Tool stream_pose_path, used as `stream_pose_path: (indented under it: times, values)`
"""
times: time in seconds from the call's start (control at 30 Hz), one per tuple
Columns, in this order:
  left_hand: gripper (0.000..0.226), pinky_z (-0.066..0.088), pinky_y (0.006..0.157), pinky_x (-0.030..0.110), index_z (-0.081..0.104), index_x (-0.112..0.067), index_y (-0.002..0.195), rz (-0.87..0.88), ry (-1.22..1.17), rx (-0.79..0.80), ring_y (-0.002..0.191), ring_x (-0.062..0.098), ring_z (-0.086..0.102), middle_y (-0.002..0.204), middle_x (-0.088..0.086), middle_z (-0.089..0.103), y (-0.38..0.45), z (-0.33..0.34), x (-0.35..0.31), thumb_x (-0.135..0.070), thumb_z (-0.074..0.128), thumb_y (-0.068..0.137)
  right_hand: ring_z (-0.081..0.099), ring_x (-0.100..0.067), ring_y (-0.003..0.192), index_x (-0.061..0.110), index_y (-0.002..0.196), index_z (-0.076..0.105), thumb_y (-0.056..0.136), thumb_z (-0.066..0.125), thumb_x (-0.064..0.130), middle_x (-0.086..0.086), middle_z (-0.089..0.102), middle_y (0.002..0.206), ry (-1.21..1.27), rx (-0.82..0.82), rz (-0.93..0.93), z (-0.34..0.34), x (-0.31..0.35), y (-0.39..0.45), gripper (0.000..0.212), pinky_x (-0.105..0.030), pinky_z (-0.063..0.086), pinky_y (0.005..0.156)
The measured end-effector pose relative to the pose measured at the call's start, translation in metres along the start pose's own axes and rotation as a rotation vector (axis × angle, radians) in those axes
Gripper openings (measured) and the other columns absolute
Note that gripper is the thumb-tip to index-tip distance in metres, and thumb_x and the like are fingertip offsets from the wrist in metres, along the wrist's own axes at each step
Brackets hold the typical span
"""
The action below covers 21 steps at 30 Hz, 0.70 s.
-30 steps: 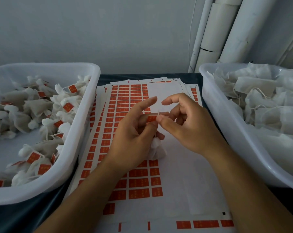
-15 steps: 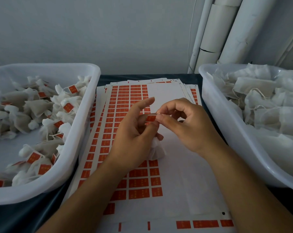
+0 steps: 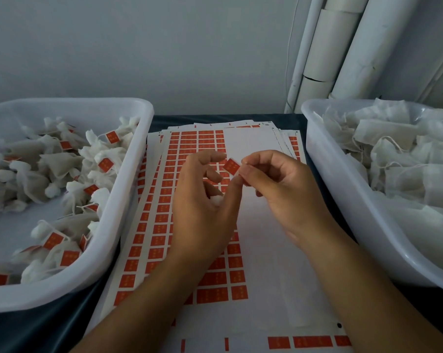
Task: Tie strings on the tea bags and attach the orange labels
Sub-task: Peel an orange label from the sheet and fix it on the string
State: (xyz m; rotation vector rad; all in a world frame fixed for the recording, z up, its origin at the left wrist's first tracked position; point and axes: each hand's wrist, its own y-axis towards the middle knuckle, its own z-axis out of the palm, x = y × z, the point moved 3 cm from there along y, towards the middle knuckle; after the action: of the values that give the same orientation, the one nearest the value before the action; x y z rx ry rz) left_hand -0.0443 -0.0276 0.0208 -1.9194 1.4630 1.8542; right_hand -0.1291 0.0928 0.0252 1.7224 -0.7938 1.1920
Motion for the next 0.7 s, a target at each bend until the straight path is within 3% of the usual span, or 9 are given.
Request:
stream_pose_path:
  times: [0.1, 0.33, 0.5, 0.7]
  values:
    - [0.031, 0.055, 0.066, 0.013, 0.052, -0.042, 0.107, 0.08, 0.082, -0.05, 0.078, 0.011, 0.064, 0.097, -0.019, 0.057, 0.001, -0.001, -0.003, -0.034, 0.077, 0.089, 0.072, -0.001, 0.089, 0.032, 0.101, 0.073, 0.094, 0.072, 0.031, 0.017, 0.076, 0.089, 0.075, -0.037, 0.046, 0.002, -0.001, -0.001, 0.007, -0.01, 0.054, 0.068]
    - [0.016, 0.044, 0.071, 0.002, 0.077, -0.024, 0.105, 0.094, 0.155, -0.071, 0.091, -0.005, 0.055, 0.094, -0.016, 0.061, 0.0, 0.0, 0.002, -0.03, 0.075, 0.09, 0.074, -0.006, 0.091, 0.032, 0.109, 0.069, 0.093, 0.074, 0.03, 0.013, 0.077, 0.093, 0.138, -0.021, 0.072, 0.0, -0.001, 0.001, 0.017, -0.013, 0.056, 0.069]
    - [0.004, 0.043, 0.07, 0.003, 0.075, -0.03, 0.094, 0.083, 0.135, -0.053, 0.089, -0.004, 0.055, 0.086, -0.028, 0.057, 0.001, -0.001, 0.002, -0.029, 0.075, 0.09, 0.074, -0.006, 0.093, 0.033, 0.112, 0.066, 0.092, 0.075, 0.032, 0.014, 0.077, 0.093, 0.022, 0.017, -0.017, -0.005, 0.003, 0.002, 0.022, -0.019, 0.06, 0.076]
    - [0.01, 0.045, 0.065, 0.005, 0.067, -0.036, 0.089, 0.024, 0.109, -0.009, 0.088, 0.001, 0.058, 0.086, -0.025, 0.059, 0.002, -0.001, 0.003, -0.03, 0.074, 0.09, 0.068, 0.0, 0.095, 0.03, 0.115, 0.065, 0.091, 0.076, 0.033, 0.019, 0.071, 0.098, -0.197, 0.0, -0.141, -0.01, 0.006, 0.003, 0.027, -0.012, 0.055, 0.076]
